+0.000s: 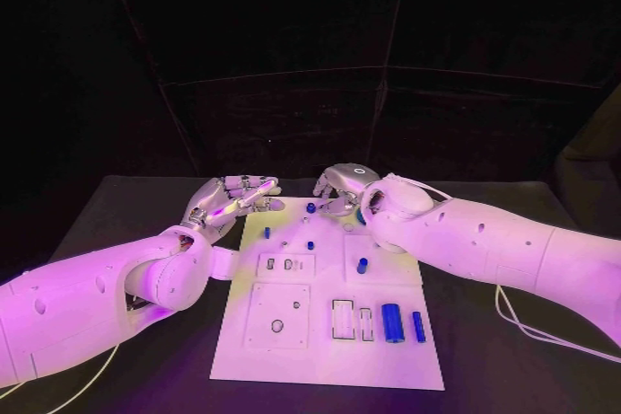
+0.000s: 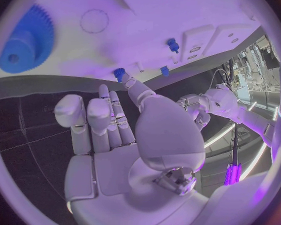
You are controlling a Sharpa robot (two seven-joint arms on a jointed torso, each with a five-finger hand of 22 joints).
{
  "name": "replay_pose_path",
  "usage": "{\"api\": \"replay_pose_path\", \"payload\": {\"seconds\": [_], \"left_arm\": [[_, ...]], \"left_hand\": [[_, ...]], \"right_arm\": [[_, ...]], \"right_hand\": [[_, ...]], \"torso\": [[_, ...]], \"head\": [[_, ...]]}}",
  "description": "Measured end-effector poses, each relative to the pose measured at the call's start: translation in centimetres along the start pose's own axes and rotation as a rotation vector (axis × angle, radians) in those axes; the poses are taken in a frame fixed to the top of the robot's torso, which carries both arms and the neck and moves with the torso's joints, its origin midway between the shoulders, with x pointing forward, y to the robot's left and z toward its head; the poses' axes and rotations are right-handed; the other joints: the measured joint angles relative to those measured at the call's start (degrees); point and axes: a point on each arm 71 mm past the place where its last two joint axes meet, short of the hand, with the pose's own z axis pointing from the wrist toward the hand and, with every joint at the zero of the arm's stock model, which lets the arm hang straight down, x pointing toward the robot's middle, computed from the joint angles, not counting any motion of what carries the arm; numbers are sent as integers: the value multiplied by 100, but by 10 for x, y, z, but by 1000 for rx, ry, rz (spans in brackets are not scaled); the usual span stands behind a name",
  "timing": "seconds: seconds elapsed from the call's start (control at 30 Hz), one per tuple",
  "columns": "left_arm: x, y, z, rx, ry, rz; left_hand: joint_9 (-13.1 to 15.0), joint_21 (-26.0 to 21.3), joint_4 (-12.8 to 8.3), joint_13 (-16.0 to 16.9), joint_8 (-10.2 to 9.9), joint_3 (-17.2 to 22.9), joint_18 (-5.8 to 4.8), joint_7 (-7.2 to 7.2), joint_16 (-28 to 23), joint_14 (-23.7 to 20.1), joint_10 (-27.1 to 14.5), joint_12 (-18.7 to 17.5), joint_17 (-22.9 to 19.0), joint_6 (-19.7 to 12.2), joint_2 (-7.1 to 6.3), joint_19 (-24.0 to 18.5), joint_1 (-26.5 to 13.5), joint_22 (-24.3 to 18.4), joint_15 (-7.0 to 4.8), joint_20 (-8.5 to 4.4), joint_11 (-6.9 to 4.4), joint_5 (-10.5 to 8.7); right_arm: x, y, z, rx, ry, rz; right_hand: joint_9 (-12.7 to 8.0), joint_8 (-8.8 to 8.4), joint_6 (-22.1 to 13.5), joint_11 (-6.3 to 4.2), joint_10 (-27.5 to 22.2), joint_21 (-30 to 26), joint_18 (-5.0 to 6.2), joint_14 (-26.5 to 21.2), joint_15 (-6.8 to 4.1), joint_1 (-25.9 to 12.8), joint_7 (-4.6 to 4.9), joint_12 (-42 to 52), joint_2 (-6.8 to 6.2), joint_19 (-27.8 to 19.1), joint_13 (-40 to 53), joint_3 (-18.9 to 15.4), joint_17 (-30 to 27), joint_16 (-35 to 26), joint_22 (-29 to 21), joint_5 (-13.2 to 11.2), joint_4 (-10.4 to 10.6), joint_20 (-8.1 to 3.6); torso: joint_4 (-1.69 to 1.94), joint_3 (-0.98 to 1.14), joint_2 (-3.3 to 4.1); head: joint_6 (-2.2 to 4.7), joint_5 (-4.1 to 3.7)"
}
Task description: Assemble the parts on the task board
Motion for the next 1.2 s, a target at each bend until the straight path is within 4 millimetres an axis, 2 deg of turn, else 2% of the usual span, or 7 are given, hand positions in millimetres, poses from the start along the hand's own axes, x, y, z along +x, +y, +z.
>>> {"api": "replay_pose_path", "payload": {"seconds": [0.13, 0.27, 0.33, 0.37, 0.5, 0.63, 1.2], "left_arm": [[-2, -1, -1, -1, -3, 2], [-4, -1, -2, -1, -5, 3], [-4, -1, -2, -1, -5, 3], [-4, -1, -2, -2, -5, 3], [-4, -1, -2, -2, -5, 3], [-3, -1, -1, -2, -4, 3], [-4, 1, 1, -4, -5, 4]], "left_hand": [[0, 0, 0, 0, 0, 0, -1, 0, 0, 0, 0, 0, 0, 0, 0, 0, 0, -7, 0, 0, 0, 0], [0, 0, 0, 0, 0, 0, -1, 0, 0, 0, 0, 0, 0, 0, 0, 0, 0, -7, 0, 0, 0, 0], [0, 0, 0, 0, 0, 0, -1, 0, 0, 0, 0, 0, -1, 0, 0, 0, 0, -6, 0, 0, 0, 0], [0, 0, 0, 0, 0, 0, -1, 0, 0, 0, 0, 0, -1, 0, 0, 0, 0, -7, 0, 0, 0, 0], [1, 0, 0, 0, 0, 0, -1, 0, 0, 0, 0, 0, -1, 0, 0, 0, 0, -6, 0, 0, 0, 0], [1, 0, 0, 0, 0, 0, -1, 0, 0, 0, 0, 0, -1, 0, 0, 0, 0, -6, 0, 0, 0, 0], [1, 0, 0, 0, 0, 0, -1, 0, 0, 0, 0, 0, -2, 0, 0, 0, 0, -5, 0, 0, 0, 0]], "right_arm": [[-9, -22, -23, 28, -15, 38], [-18, -44, -46, 79, -13, 98], [-22, -54, -55, 109, -7, 126], [-23, -61, -60, 130, 0, 142], [-24, -77, -71, 193, 32, 181], [-22, -84, -74, 229, 64, 200], [-12, -83, -62, 270, 144, 182]], "right_hand": [[19, 29, 153, -120, 632, 125, 0, 106, -77, 24, -49, 344, -24, 139, 141, -57, 269, 193, 197, 89, 57, -74], [14, 29, 89, -307, 1452, 254, 0, 110, -236, -115, -189, 993, -251, 302, 551, -336, 641, 435, 426, 341, 251, -229], [8, 29, 15, -370, 1697, 396, -60, 113, -273, -213, -255, 1675, -349, 472, 1146, -592, 1127, 719, 697, 530, 402, -285], [14, 43, -43, -382, 1568, 484, -137, 112, -273, -136, -269, 2532, -375, 559, 2064, -806, 1413, 903, 848, 631, 520, -304], [20, 108, -213, -333, 1329, 697, -188, 112, -248, 73, -195, 5261, -264, 741, 4962, -1351, 2201, 1348, 1256, 712, 1003, -221], [20, 145, -282, -225, 1514, 763, -226, 103, -197, 227, -130, 6460, -255, 771, 6303, -1567, 2673, 1574, 1414, 822, 1220, -190], [19, 209, -314, -194, 1580, 833, -225, 123, -176, 469, -102, 6908, -180, 831, 6857, -1633, 2839, 1679, 1577, 878, 1322, -130]], "torso": [[-20, 5, -8], [-54, 13, -23], [-79, 20, -31], [-89, 24, -34], [-127, 42, -43], [-142, 55, -45], [-131, 49, -35]], "head": [[23, -3], [35, -2], [44, 6], [47, 8], [58, 12], [69, -1], [32, -23]]}}
